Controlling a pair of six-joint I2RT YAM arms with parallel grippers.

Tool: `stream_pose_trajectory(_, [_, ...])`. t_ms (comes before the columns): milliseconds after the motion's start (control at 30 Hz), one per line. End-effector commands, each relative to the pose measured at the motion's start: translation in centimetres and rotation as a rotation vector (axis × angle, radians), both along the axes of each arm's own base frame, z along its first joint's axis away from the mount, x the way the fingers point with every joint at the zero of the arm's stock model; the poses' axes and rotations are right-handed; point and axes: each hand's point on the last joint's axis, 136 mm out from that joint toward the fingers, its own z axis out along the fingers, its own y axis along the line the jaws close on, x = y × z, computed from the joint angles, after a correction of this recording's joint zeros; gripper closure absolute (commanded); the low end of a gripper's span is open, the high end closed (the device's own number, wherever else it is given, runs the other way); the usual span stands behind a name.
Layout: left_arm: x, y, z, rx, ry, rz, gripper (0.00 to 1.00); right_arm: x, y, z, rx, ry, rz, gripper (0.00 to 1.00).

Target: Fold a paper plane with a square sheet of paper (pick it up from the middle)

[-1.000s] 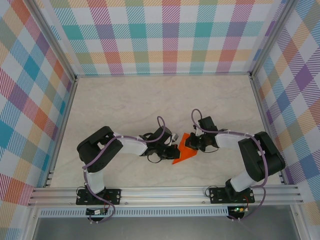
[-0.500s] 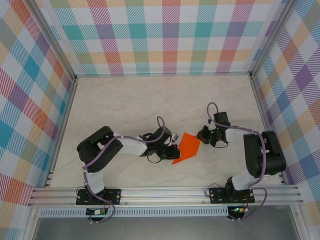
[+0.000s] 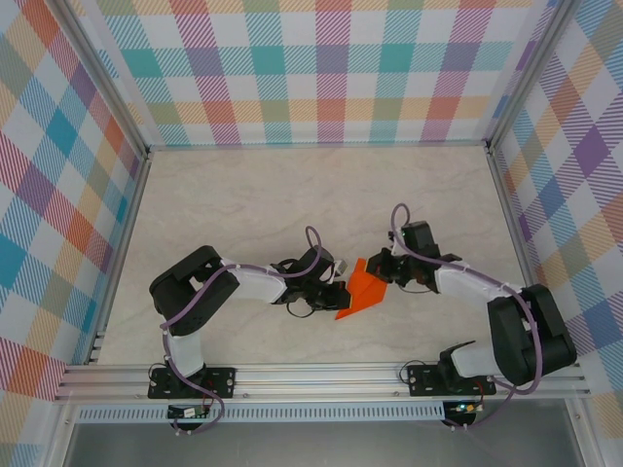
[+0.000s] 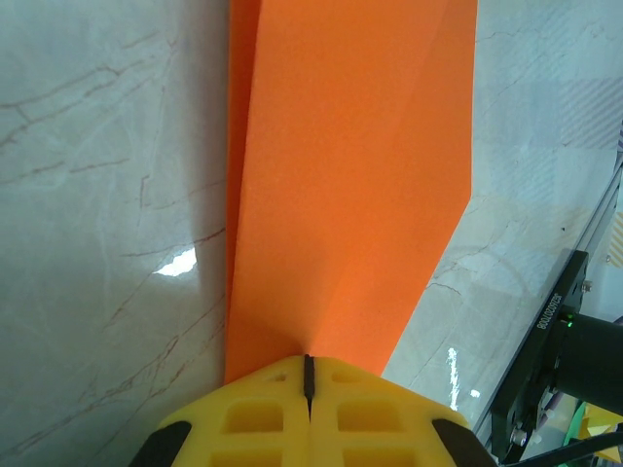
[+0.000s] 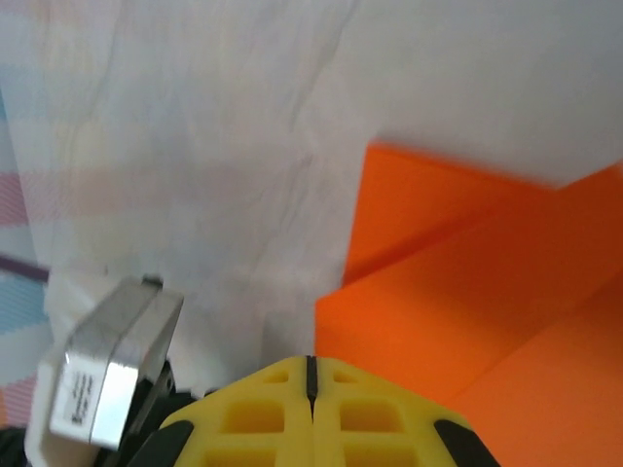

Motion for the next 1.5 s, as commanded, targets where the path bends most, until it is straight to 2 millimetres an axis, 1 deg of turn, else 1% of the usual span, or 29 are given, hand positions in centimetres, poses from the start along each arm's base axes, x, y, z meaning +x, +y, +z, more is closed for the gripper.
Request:
stream_pose_trajectory(0, [-2.4, 3.6, -3.8, 0.183, 0.087, 0.018, 1.0, -1.3, 1.8, -0.5, 0.068, 0.052, 0.004, 0.97])
stream_pose_trajectory(167, [-2.2, 3.3, -3.3, 0.166, 0.075, 0.018, 1.0, -2.2, 2.4, -2.3, 0.054, 0.107, 0.024, 0.97])
stream_pose_trajectory(367, [-1.9, 2.8, -2.7, 0.145, 0.066, 0.015, 1.0, -2.9, 2.1, -4.9, 0.01, 0.179, 0.03, 0.97])
stream_pose_trajectory(467, [-1.5, 2.1, -1.4, 0.114, 0.049, 0.013, 1.0, -3.4, 1.4, -6.2, -0.035, 0.204, 0.023, 0.97])
stream_pose_trajectory(567, [-1.0, 1.1, 0.8, 0.06, 0.025, 0.006, 1.0, -3.9, 0.8, -7.0, -0.064, 0.221, 0.019, 0.97])
stream_pose_trajectory(633, [-0.8, 0.6, 2.2, 0.03, 0.014, 0.007, 0.95, -4.1, 0.6, -7.3, -0.078, 0.229, 0.018, 0.97])
stream_pose_trajectory(733, [-0.9, 0.5, 2.9, 0.014, 0.024, 0.009, 0.9, -4.3, 0.5, -7.5, -0.085, 0.233, 0.016, 0.97])
stream_pose_trajectory(800, [-1.2, 0.6, 2.8, 0.009, 0.04, 0.008, 0.89, -4.2, 0.4, -7.5, -0.088, 0.232, 0.019, 0.97])
stream_pose_trajectory(1033, [-2.7, 1.8, 1.0, 0.042, 0.102, 0.007, 0.89, -4.2, 0.4, -7.5, -0.096, 0.238, 0.022, 0.97])
stream_pose_trajectory(1300, [-3.3, 2.7, -0.7, 0.086, 0.137, 0.014, 0.9, -4.5, 0.1, -7.8, -0.111, 0.249, 0.019, 0.97])
stream_pose_trajectory(1467, [-3.6, 3.2, -1.1, 0.108, 0.145, 0.012, 0.91, -4.7, 0.0, -7.9, -0.113, 0.254, 0.019, 0.97])
